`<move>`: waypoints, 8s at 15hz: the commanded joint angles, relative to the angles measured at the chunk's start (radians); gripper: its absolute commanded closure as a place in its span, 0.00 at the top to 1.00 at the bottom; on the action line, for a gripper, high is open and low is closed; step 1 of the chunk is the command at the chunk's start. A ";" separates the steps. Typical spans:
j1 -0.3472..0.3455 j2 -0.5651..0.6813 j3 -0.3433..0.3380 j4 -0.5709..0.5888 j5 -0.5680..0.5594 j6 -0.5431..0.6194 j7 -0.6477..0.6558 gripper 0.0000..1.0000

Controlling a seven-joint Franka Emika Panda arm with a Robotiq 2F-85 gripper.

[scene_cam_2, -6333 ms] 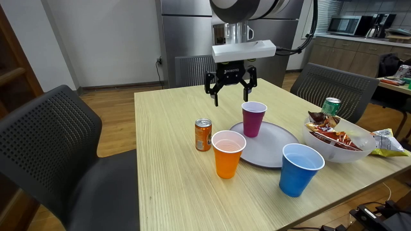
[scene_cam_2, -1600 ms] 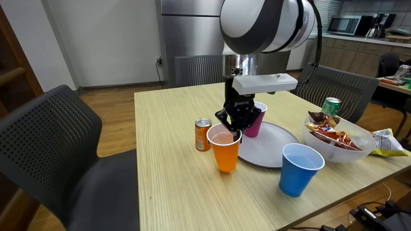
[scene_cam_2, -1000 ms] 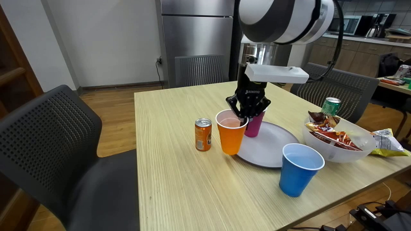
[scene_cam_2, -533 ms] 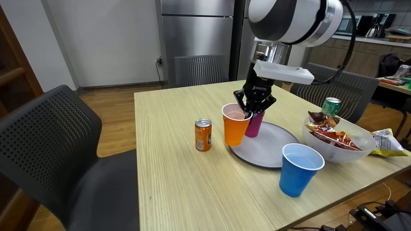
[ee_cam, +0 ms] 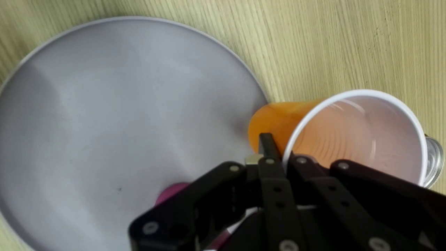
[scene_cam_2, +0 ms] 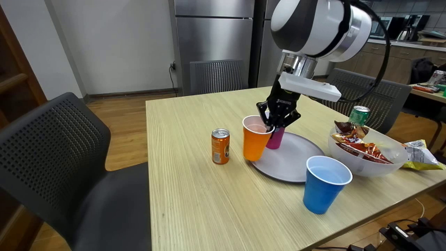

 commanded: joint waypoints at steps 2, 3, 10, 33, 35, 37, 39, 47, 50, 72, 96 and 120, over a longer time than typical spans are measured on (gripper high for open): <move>-0.077 0.024 0.058 -0.002 0.095 0.042 -0.092 0.01; -0.085 0.028 0.061 -0.002 0.105 0.045 -0.100 0.01; -0.130 0.041 0.079 -0.003 0.154 0.045 -0.153 0.01; -0.130 -0.005 0.091 -0.044 0.140 0.035 -0.207 0.65; -0.130 -0.001 0.097 -0.044 0.143 0.037 -0.213 0.49; -0.131 -0.001 0.102 -0.044 0.145 0.038 -0.216 0.34; -0.129 -0.009 0.105 -0.050 0.144 0.040 -0.214 0.18; -0.130 -0.050 0.113 -0.089 0.147 0.044 -0.228 0.01; -0.129 -0.073 0.106 -0.113 0.142 0.045 -0.233 0.01; -0.106 -0.107 0.010 -0.193 0.032 0.050 -0.185 0.01; -0.098 -0.131 0.012 -0.209 0.009 0.070 -0.172 0.89; -0.069 -0.519 -0.090 -0.565 -0.072 0.058 -0.239 1.00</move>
